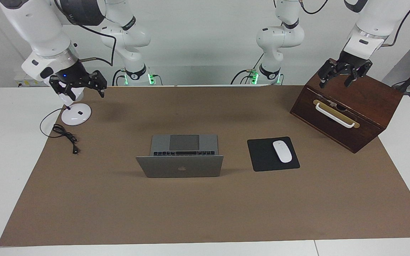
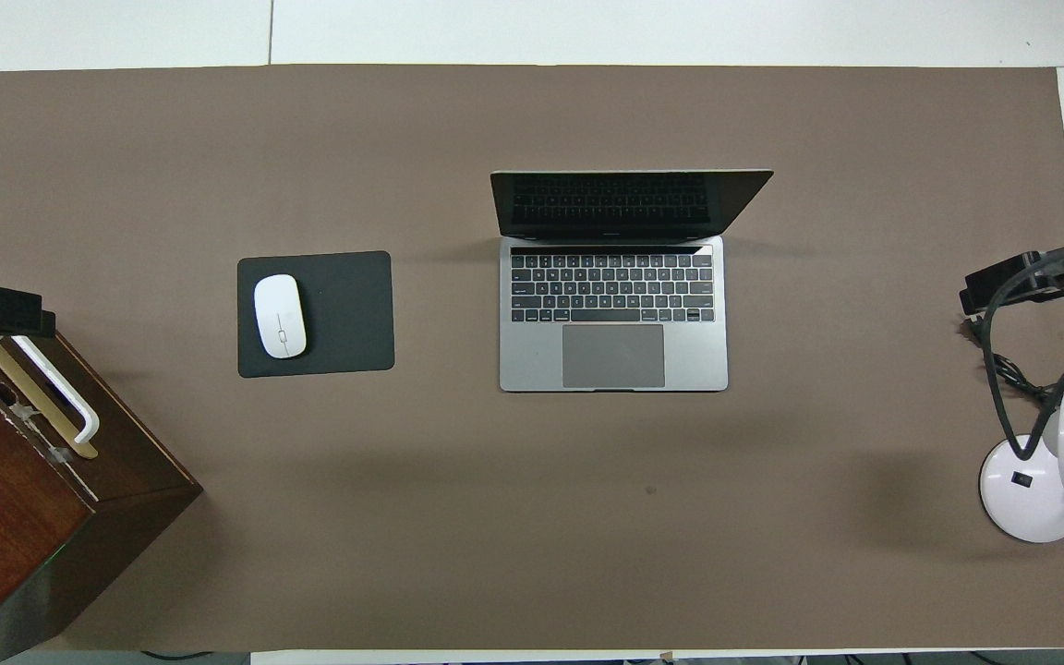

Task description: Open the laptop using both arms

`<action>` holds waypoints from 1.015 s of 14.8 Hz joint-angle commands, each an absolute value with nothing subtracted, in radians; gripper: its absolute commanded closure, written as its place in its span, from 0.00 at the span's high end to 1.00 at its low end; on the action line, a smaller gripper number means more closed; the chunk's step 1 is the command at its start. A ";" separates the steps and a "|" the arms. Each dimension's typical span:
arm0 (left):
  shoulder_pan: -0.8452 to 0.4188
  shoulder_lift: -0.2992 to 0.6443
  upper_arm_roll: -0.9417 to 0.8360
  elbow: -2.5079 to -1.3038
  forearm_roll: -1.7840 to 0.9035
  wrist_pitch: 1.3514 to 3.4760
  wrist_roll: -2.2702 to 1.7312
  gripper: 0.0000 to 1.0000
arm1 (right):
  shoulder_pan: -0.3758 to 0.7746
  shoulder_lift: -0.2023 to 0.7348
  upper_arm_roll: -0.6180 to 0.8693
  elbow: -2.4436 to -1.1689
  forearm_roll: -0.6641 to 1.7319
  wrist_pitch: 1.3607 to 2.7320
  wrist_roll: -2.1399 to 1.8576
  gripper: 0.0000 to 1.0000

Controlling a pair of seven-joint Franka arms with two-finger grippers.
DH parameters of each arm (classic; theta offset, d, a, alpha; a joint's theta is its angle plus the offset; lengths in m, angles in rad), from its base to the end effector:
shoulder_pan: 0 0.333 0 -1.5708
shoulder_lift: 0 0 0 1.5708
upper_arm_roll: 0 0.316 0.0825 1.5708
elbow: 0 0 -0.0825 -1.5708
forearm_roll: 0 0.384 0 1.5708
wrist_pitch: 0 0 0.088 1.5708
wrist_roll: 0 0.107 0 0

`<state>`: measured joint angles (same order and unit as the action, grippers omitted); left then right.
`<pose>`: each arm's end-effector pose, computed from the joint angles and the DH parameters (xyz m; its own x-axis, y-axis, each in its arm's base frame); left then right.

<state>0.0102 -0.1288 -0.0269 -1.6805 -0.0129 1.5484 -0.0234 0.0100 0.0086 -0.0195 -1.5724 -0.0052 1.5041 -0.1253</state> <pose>0.5111 -0.0109 0.6395 1.0000 0.0066 -0.0036 0.0067 -0.9999 0.0094 0.5495 -0.0058 0.6134 0.9904 0.1152 -0.0769 0.1152 -0.9933 -0.0043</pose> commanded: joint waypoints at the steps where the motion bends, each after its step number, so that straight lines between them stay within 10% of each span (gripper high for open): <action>1: 0.038 -0.121 -0.041 -1.677 0.002 1.512 -0.018 1.00 | -0.002 -0.005 -0.012 -1.589 0.025 1.526 -0.114 1.00; 15: 0.028 -0.084 -0.043 -1.651 -0.008 1.626 -0.021 1.00 | -0.002 -0.005 -0.018 -1.591 0.025 1.526 -0.112 1.00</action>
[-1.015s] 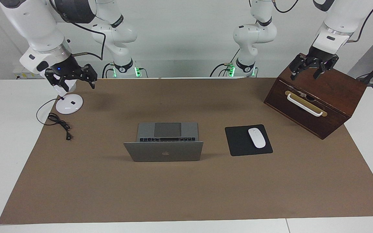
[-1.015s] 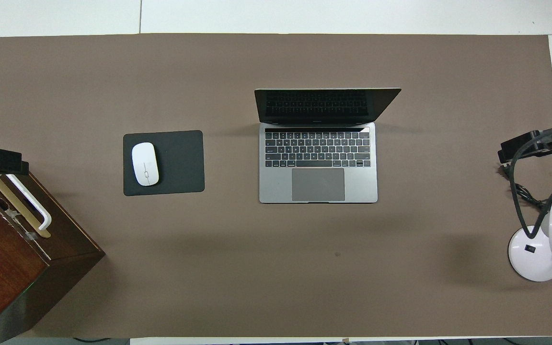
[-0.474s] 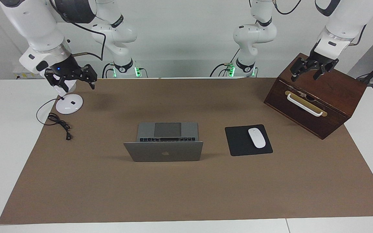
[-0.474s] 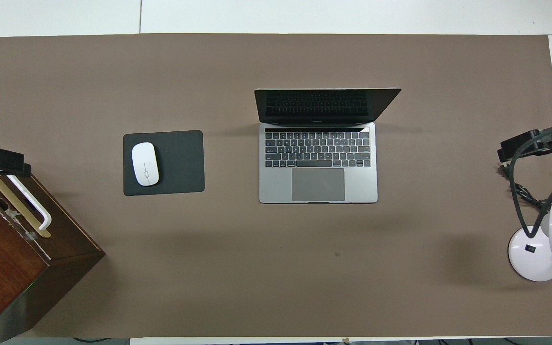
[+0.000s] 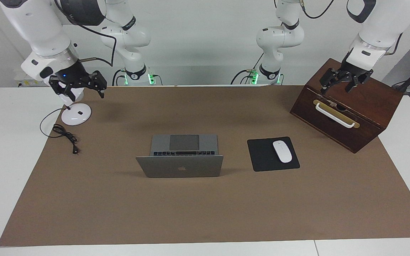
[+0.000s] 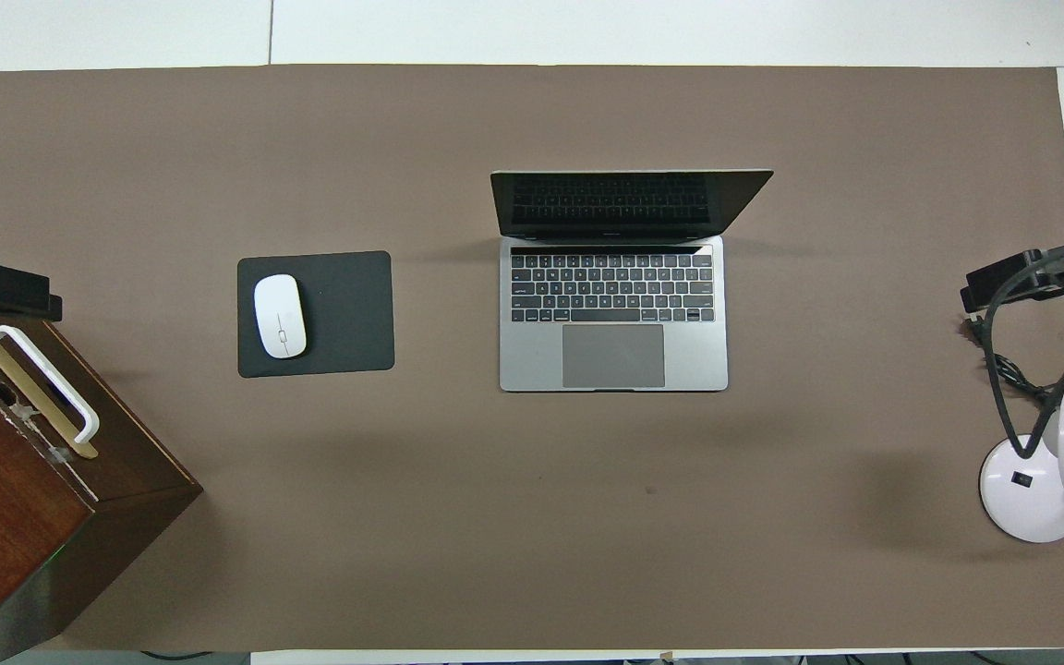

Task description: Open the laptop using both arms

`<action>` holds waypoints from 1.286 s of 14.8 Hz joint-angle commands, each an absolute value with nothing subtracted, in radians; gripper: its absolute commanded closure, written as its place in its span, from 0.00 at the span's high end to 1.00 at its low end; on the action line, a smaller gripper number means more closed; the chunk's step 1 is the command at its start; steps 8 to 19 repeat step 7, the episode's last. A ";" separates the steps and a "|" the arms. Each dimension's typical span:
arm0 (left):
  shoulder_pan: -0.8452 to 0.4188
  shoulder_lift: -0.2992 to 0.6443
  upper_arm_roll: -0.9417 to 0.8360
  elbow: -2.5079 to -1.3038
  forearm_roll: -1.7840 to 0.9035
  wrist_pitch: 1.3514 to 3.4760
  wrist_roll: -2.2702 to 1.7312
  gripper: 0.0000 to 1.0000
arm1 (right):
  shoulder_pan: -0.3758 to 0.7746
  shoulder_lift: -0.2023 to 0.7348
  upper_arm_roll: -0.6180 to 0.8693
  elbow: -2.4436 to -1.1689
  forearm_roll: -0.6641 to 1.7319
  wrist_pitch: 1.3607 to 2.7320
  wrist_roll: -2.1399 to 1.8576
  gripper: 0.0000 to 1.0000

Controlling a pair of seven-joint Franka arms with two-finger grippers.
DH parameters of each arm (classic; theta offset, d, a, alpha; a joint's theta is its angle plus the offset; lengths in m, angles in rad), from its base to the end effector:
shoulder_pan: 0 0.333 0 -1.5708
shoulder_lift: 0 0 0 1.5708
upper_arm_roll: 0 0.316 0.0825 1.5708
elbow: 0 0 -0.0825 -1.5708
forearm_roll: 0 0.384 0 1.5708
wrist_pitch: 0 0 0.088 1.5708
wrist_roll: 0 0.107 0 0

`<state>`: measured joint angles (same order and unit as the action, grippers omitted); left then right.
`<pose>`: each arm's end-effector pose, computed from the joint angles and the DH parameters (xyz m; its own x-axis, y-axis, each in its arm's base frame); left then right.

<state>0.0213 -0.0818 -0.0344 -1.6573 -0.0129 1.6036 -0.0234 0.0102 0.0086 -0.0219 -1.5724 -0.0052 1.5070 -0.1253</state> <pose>0.5317 -0.0091 0.6309 0.9996 0.0108 0.0278 0.0105 -0.9999 0.0107 0.5498 -0.0070 0.6136 0.9908 0.1130 -0.0740 0.1131 -0.9936 -0.0039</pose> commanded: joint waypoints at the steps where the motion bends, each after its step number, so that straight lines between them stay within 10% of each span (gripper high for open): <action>1: 0.026 -0.086 -0.038 -1.658 -0.008 1.625 -0.021 1.00 | -0.002 -0.005 -0.018 -1.591 0.025 1.526 -0.112 1.00; 19: 0.025 -0.084 -0.032 -1.658 -0.006 1.623 -0.021 1.00 | -0.003 -0.005 -0.020 -1.591 0.025 1.526 -0.112 1.00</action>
